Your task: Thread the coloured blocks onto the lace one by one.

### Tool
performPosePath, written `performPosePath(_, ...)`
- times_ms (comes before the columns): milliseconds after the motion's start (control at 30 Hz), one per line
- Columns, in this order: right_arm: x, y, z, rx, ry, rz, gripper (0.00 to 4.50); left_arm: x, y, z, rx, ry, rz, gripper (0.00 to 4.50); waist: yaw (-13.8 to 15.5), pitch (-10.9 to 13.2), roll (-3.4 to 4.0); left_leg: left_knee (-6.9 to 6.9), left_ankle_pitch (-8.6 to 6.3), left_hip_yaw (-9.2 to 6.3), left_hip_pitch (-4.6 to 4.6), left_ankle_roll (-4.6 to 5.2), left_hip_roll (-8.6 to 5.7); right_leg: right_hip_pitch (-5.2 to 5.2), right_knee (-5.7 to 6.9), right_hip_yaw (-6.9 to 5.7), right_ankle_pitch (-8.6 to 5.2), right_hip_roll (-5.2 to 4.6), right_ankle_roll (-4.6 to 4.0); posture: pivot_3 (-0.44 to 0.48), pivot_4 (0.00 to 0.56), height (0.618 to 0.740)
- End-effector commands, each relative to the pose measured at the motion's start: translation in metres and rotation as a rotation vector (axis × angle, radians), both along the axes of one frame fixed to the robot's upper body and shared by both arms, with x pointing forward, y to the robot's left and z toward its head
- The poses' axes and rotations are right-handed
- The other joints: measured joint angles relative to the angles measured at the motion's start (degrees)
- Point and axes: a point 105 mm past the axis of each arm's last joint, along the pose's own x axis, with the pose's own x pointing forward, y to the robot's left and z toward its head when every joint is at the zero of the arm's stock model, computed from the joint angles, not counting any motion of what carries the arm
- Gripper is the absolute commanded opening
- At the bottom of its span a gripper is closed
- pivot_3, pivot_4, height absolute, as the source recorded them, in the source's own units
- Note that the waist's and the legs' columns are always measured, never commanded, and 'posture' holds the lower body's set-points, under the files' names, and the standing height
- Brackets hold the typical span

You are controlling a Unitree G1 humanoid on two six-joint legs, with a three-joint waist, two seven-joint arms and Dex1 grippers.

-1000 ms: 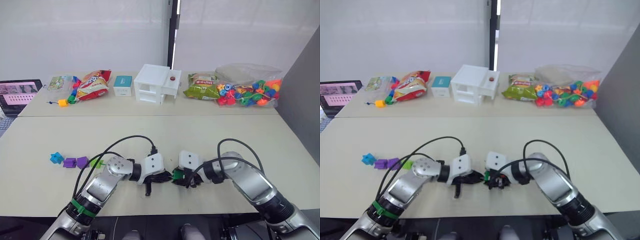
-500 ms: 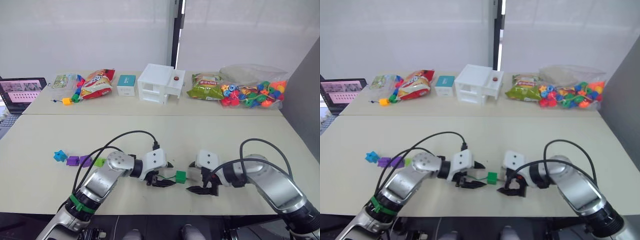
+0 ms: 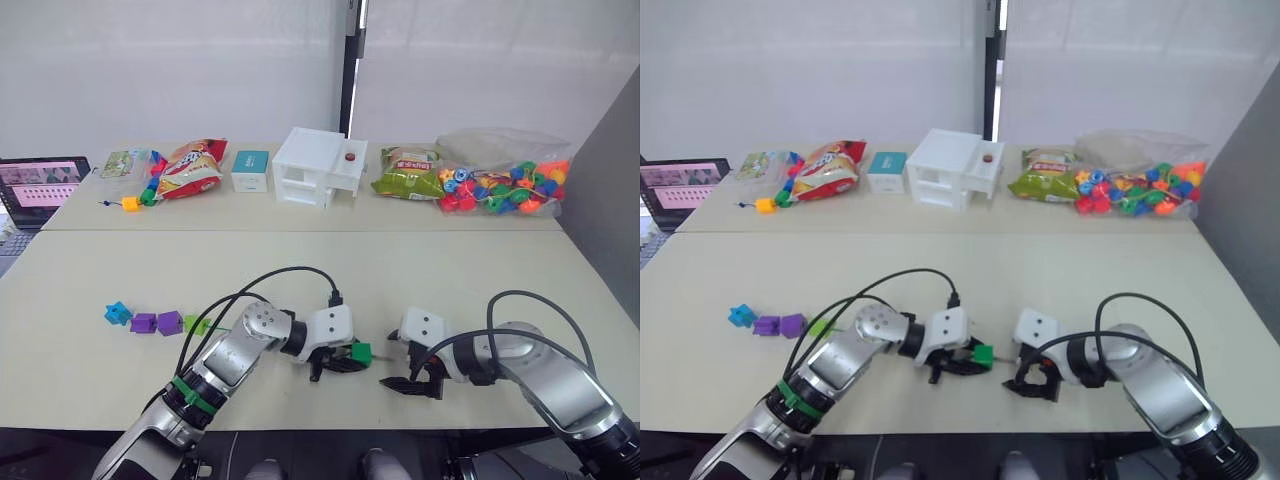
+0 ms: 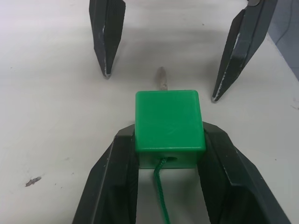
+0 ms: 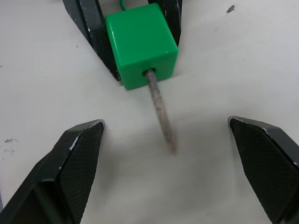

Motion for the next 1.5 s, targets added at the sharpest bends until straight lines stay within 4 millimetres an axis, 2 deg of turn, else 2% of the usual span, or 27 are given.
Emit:
performPosePath(33, 0.0, 0.003, 0.001, 0.005, -0.026, 0.013, 4.26, -0.003, -0.005, 0.008, -0.018, -0.029, -0.035, 1.19, -0.02, 0.0, 0.0, 0.0, 0.0, 0.0, 0.0, 0.0, 0.0, 0.0, 0.0, 0.0, 0.0, 0.0, 0.0, 0.0, 0.15, 0.74)
performPosePath(133, 0.001, 0.004, -0.002, -0.001, -0.026, 0.02, 3.36, -0.004, -0.004, 0.009, -0.015, -0.027, -0.04, 1.19, -0.01, 0.0, 0.0, 0.0, 0.0, 0.0, 0.0, 0.0, 0.0, 0.0, 0.0, 0.0, 0.0, 0.0, 0.0, 0.0, 0.15, 0.74)
performPosePath(367, 0.002, -0.003, -0.006, -0.043, -0.035, 0.05, 0.97, -0.003, -0.001, 0.009, -0.005, -0.028, -0.037, 1.19, 0.0, 0.0, 0.0, 0.01, 0.0, 0.0, 0.06, 0.0, 0.0, 0.08, 0.0, 0.0, 0.0, 0.0, 0.0, 0.0, 0.15, 0.74)
performPosePath(467, 0.005, 0.0, -0.001, -0.035, -0.051, 0.073, 0.0, 0.001, 0.012, 0.009, 0.009, -0.023, -0.002, 1.19, -0.01, 0.0, 0.0, 0.03, 0.0, 0.01, 0.06, 0.0, 0.0, 0.08, 0.0, 0.0, 0.0, 0.0, 0.01, 0.0, 0.15, 0.74)
performPosePath(567, 0.007, 0.004, 0.002, -0.023, -0.061, 0.09, 0.0, 0.004, 0.03, 0.008, 0.034, -0.025, 0.033, 1.19, -0.21, 0.0, 0.0, 0.02, 0.0, 0.01, 0.08, 0.0, 0.01, 0.07, 0.02, 0.01, 0.0, 0.01, 0.0, 0.0, 0.15, 0.74)
performPosePath(700, 0.01, 0.013, 0.009, -0.009, -0.079, 0.116, 0.0, 0.008, 0.076, 0.009, 0.085, -0.015, 0.117, 1.19, -0.86, 0.0, 0.0, -0.01, 0.0, -0.01, 0.08, 0.0, 0.03, 0.01, 0.07, 0.01, 0.0, 0.03, 0.0, 0.0, 0.15, 0.74)
performPosePath(767, 0.01, 0.018, 0.013, -0.002, -0.084, 0.136, 0.0, 0.008, 0.117, 0.006, 0.146, 0.005, 0.181, 1.19, -1.37, 0.0, 0.0, -0.05, 0.0, -0.02, 0.09, 0.0, 0.06, -0.03, 0.08, 0.01, -0.01, 0.04, -0.01, 0.0, 0.15, 0.74)
performPosePath(833, 0.01, 0.018, 0.015, -0.007, -0.084, 0.145, 0.0, 0.005, 0.178, 0.0, 0.26, 0.032, 0.283, 1.19, -2.23, 0.0, -0.01, -0.09, 0.0, -0.01, 0.12, 0.0, 0.11, -0.08, 0.09, 0.01, -0.02, 0.08, -0.03, 0.0, 0.15, 0.74)
performPosePath(867, 0.01, 0.017, 0.015, -0.01, -0.083, 0.146, 0.0, 0.002, 0.195, -0.001, 0.294, 0.037, 0.31, 1.19, -2.46, 0.0, 0.0, -0.16, 0.0, 0.0, 0.16, 0.01, 0.18, -0.09, 0.09, 0.01, -0.03, 0.14, -0.06, 0.0, 0.15, 0.74)
performPosePath(933, 0.013, 0.008, 0.013, -0.032, -0.076, 0.131, 0.0, -0.002, 0.249, -0.001, 0.402, 0.043, 0.409, 1.19, -2.95, -0.01, 0.02, -0.25, -0.01, -0.01, 0.25, 0.02, 0.22, -0.08, 0.11, 0.0, -0.07, 0.17, -0.14, 0.0, 0.15, 0.74)
performPosePath(1000, 0.014, 0.002, 0.012, -0.048, -0.072, 0.122, 0.0, -0.005, 0.272, 0.003, 0.442, 0.029, 0.444, 1.19, -3.13, -0.01, 0.06, -0.26, -0.01, 0.02, 0.28, 0.02, 0.26, -0.07, 0.1, -0.01, -0.09, 0.22, -0.17, 0.0, 0.15, 0.74)
performPosePath(1067, 0.015, 0.0, 0.013, -0.047, -0.074, 0.118, 0.0, -0.003, 0.276, 0.008, 0.432, 0.007, 0.454, 1.19, -3.03, -0.02, 0.15, -0.27, -0.01, 0.05, 0.28, 0.03, 0.27, -0.07, 0.1, -0.01, -0.09, 0.22, -0.17, 0.0, 0.15, 0.74)
performPosePath(1400, 0.012, 0.015, 0.018, -0.008, -0.073, 0.152, 0.0, -0.001, 0.257, 0.013, 0.357, -0.01, 0.441, 1.19, -2.64, -0.01, 0.17, -0.23, -0.02, 0.05, 0.22, 0.04, 0.21, -0.07, 0.16, -0.01, -0.09, 0.14, -0.16, 0.0, 0.15, 0.74)
performPosePath(1467, 0.01, 0.021, 0.018, 0.004, -0.072, 0.161, 0.0, -0.003, 0.254, 0.018, 0.344, 0.019, 0.44, 2.25, -2.59, 0.0, 0.17, -0.23, -0.02, 0.05, 0.21, 0.04, 0.21, -0.07, 0.16, -0.01, -0.09, 0.14, -0.16, 0.0, 0.15, 0.74)
performPosePath(1500, 0.01, 0.023, 0.018, 0.005, -0.072, 0.161, 0.0, -0.002, 0.253, 0.022, 0.353, 0.007, 0.438, 2.57, -2.58, 0.0, 0.17, -0.23, -0.02, 0.05, 0.2, 0.04, 0.21, -0.08, 0.16, -0.01, -0.09, 0.15, -0.16, 0.0, 0.15, 0.74)
